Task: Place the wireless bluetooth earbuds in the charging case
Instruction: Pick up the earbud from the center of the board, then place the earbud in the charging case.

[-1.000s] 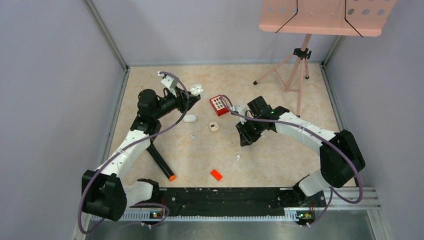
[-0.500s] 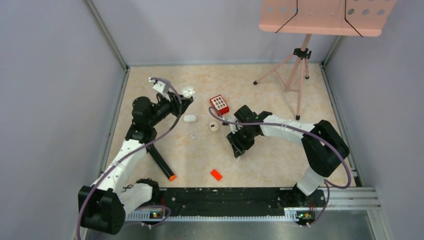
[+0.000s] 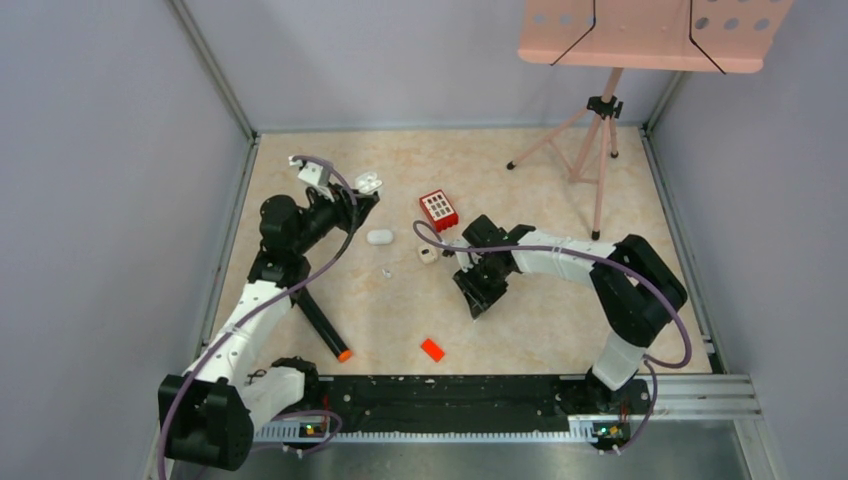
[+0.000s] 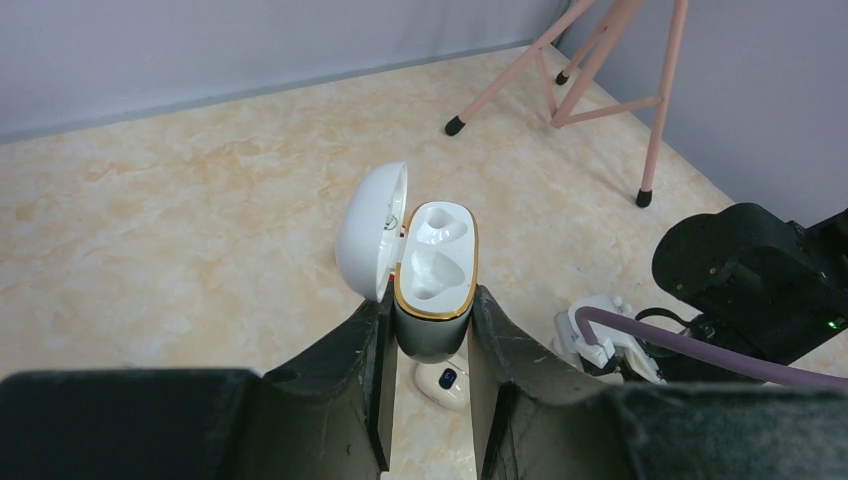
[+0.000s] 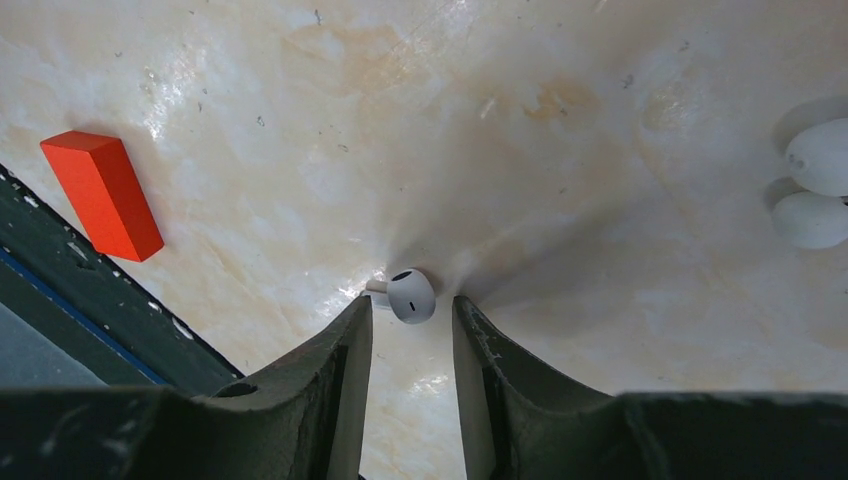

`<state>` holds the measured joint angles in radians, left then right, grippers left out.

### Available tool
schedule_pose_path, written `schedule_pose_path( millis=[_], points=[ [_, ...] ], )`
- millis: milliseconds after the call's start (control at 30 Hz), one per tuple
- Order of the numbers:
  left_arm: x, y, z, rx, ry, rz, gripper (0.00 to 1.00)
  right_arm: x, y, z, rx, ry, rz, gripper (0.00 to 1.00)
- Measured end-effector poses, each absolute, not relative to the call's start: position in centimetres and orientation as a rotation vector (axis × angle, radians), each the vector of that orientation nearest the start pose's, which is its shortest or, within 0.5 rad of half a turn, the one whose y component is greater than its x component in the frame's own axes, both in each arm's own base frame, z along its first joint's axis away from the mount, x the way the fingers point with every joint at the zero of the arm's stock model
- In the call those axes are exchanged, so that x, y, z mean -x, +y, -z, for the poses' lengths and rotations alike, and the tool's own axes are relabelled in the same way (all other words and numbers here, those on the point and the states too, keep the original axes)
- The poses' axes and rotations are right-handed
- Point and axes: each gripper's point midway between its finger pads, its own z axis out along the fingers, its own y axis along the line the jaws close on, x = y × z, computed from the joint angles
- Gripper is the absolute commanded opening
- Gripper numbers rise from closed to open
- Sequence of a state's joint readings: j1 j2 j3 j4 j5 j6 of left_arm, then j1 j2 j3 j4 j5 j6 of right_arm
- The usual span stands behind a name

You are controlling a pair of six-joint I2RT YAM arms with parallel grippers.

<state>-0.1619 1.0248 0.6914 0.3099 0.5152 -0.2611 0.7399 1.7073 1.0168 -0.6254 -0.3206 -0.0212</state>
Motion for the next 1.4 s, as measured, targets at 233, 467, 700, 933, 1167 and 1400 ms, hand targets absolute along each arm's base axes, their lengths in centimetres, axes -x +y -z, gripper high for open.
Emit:
schedule_pose_path(
  millis=[233,467,700,933,1167,1400],
  points=[
    [-33.6,-14.9,-27.2,-0.323,1.602,0.728,0.00,-18.6,24.8,-2.0,1.181,2.723,-0.548,0.16],
    [-33.9,-15.2,-26.9,-0.342,1.597,0.741,0.00,-19.1,24.8,-2.0,1.191,2.707,-0.503,0.00],
    [-34.1,-17.0,-25.1,-0.436,1.613,0.849,0.00,-25.6,24.8,-7.0,1.261,2.418,-0.253,0.00],
    [-34.4,-20.6,-24.6,-0.553,1.597,1.008,0.00,-32.9,27.2,-26.5,1.138,1.695,-0.145,0.00],
    [-32.6,-24.9,-29.6,-0.770,1.387,1.116,0.00,-32.9,27.8,-38.7,1.090,1.269,-0.067,0.00],
    [-31.0,-26.1,-30.8,-0.877,1.287,1.134,0.00,-31.6,30.1,-38.5,1.220,1.176,-0.072,0.00]
  ],
)
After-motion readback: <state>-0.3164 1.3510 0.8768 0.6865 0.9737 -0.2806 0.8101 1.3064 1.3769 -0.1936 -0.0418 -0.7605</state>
